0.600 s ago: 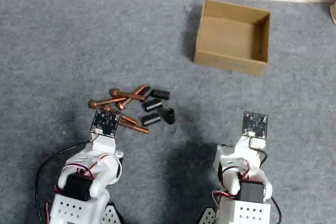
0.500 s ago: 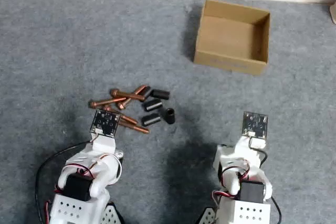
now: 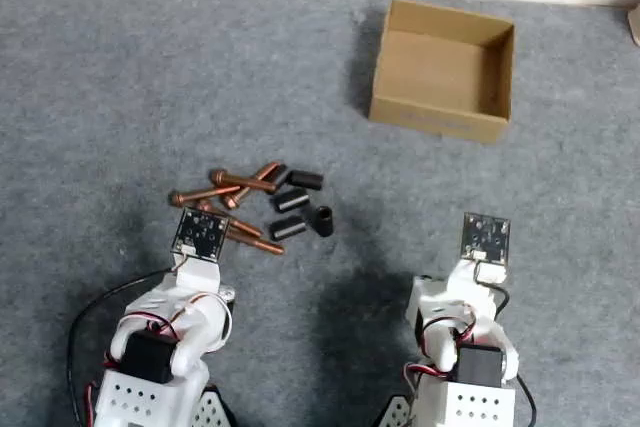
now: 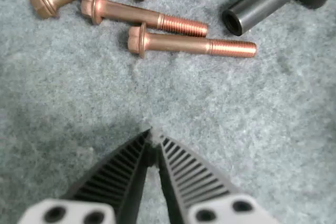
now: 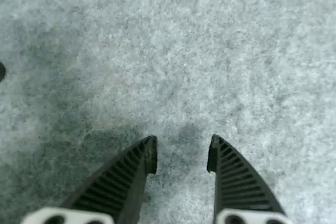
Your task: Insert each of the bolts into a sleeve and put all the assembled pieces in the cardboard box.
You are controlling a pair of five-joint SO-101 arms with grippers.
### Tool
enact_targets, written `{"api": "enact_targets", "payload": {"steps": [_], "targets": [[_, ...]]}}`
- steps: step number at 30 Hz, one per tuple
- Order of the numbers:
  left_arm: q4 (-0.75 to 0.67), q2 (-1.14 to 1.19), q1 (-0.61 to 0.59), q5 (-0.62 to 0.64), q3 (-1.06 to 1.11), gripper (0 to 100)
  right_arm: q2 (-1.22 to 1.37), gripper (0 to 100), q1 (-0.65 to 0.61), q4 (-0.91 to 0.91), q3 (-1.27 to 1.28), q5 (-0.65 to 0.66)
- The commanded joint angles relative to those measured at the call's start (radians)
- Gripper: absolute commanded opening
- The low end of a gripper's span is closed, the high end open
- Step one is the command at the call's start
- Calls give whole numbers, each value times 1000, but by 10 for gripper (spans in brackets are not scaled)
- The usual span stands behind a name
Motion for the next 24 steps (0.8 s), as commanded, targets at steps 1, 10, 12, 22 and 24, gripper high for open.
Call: {"api": "enact_targets", "payload": {"steps": [1,10,12,22,24], "targets": [[5,-10,-1,-5,21,7,-8,152,-10,5,127,15],[5,-10,-4,-5,21,7,-8,152,-8,5,127,15],[5,-10,-2,-5,21,7,-8,152,-8,5,127,15],[5,-10,203,-2,21,7,-8,152,-125,5,127,15],[5,-10,232,-2,21,7,-8,152,-157,4,127,12]]}}
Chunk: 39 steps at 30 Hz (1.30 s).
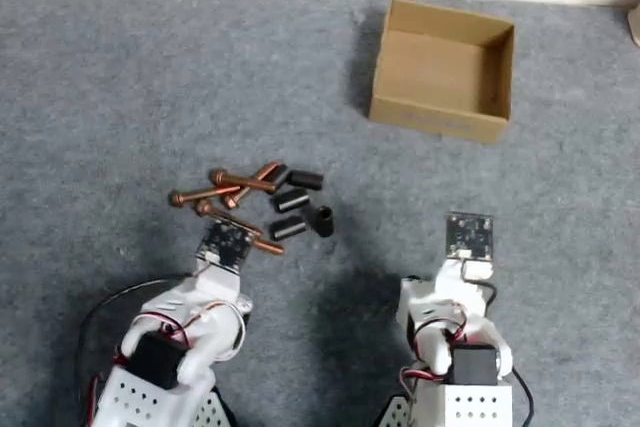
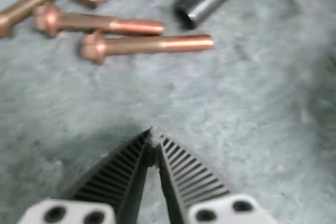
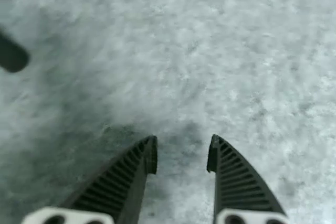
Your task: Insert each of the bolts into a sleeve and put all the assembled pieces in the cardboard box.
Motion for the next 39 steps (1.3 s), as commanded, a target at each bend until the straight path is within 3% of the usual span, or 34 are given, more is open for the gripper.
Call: {"api": "enact_targets", "payload": {"steps": [1,6,11,14,20,26,29,31,35,38,39], "targets": [[5,-10,70,-2,21,7,-8,152,-84,4,127,12],[5,-10,134,-2,21,6,-8,152,-73,5,125,14],[5,-10,140,-3,21,7,-8,152,150,-8,116,12],[5,-10,143,-3,21,7,-8,152,216,-24,82,12],[5,-10,162,-3,21,7,-8,152,199,-28,24,11],[9,-10,165,2,21,6,-7,152,157,-254,120,17],[8,-10,165,-6,21,6,-7,155,116,-263,162,51],[6,-10,81,-6,21,6,-7,155,84,-263,150,155],[-71,-10,-263,-34,-56,6,-7,155,62,-229,102,229],[-94,-10,-524,-212,-220,5,-7,155,58,-125,-31,229],[-94,-8,-536,-242,-268,5,-7,155,58,-105,-84,221]]}}
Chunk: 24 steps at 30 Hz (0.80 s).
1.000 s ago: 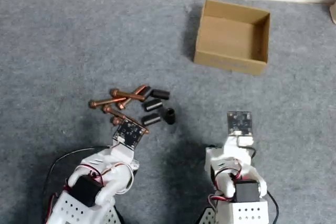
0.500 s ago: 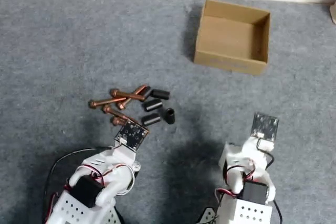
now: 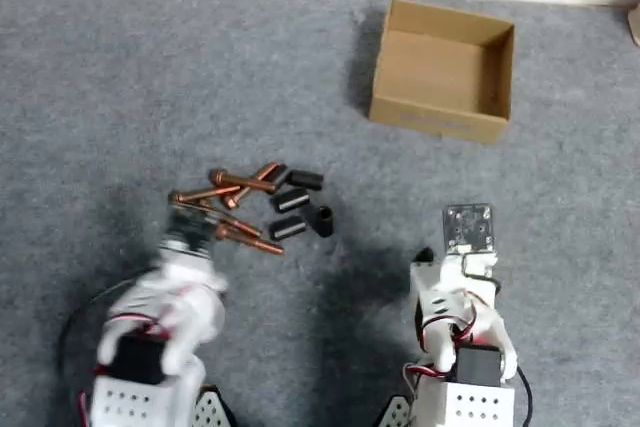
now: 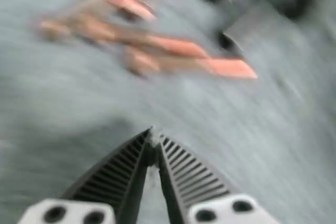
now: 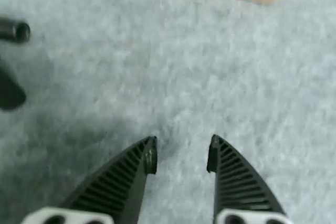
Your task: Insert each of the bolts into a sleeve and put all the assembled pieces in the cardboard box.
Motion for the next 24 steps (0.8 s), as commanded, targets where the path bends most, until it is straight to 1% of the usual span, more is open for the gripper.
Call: {"api": "enact_targets", "payload": {"steps": [1,3,5,7,9,11,13,16,18,19,21,24], "targets": [[-32,-8,-174,-127,-199,5,-5,155,-12,91,-134,-8],[-26,-8,-156,-127,-265,5,-1,155,-28,79,-185,-35],[-35,-8,-127,-120,-292,5,35,155,-71,74,-168,-25],[-72,1,-108,-83,-289,5,105,155,-130,39,-166,-31],[-126,61,-101,-49,-283,5,205,155,-171,-16,-170,-60],[-204,174,-101,-20,-292,5,328,155,-197,-84,-243,-104],[-296,328,-99,23,-328,5,472,155,-243,-116,-331,-178],[-399,601,-91,170,-427,5,693,155,-390,-186,-444,-290],[-440,771,-70,265,-473,5,816,156,-478,-289,-492,-339],[-457,840,-59,288,-486,5,865,156,-510,-360,-507,-359],[-508,938,-41,285,-476,5,964,156,-561,-492,-498,-384],[-611,978,-35,245,-394,5,1095,156,-628,-674,-466,-391]]}}
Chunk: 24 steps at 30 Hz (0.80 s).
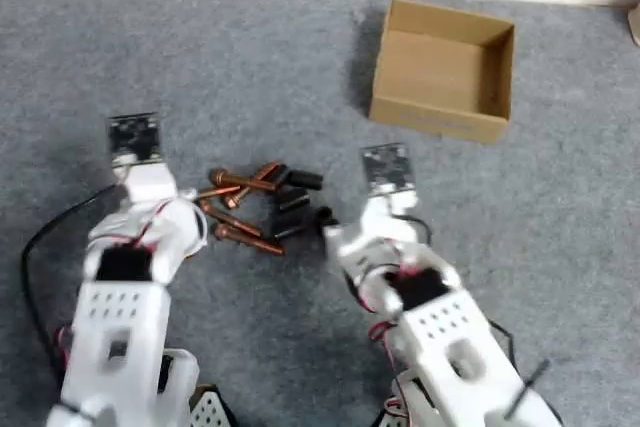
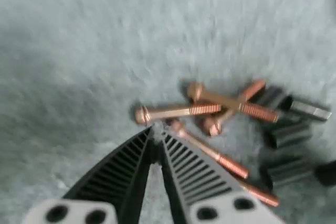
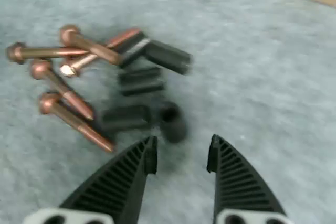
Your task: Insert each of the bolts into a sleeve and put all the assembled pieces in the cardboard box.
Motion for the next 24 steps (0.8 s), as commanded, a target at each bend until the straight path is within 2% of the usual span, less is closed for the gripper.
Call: {"api": "enact_targets", "payload": {"steps": [1,5,8,17,24], "targets": [[-114,35,27,-23,41,5,203,156,-107,-308,-1,-28],[-120,-74,27,-28,101,5,346,156,-110,-496,30,-28],[-121,-177,27,-29,150,5,447,156,-113,-553,28,-28],[-121,-423,27,-29,274,5,542,156,-97,-553,-5,-29],[-117,-490,27,-28,292,5,544,152,-97,-553,-2,-29]]}}
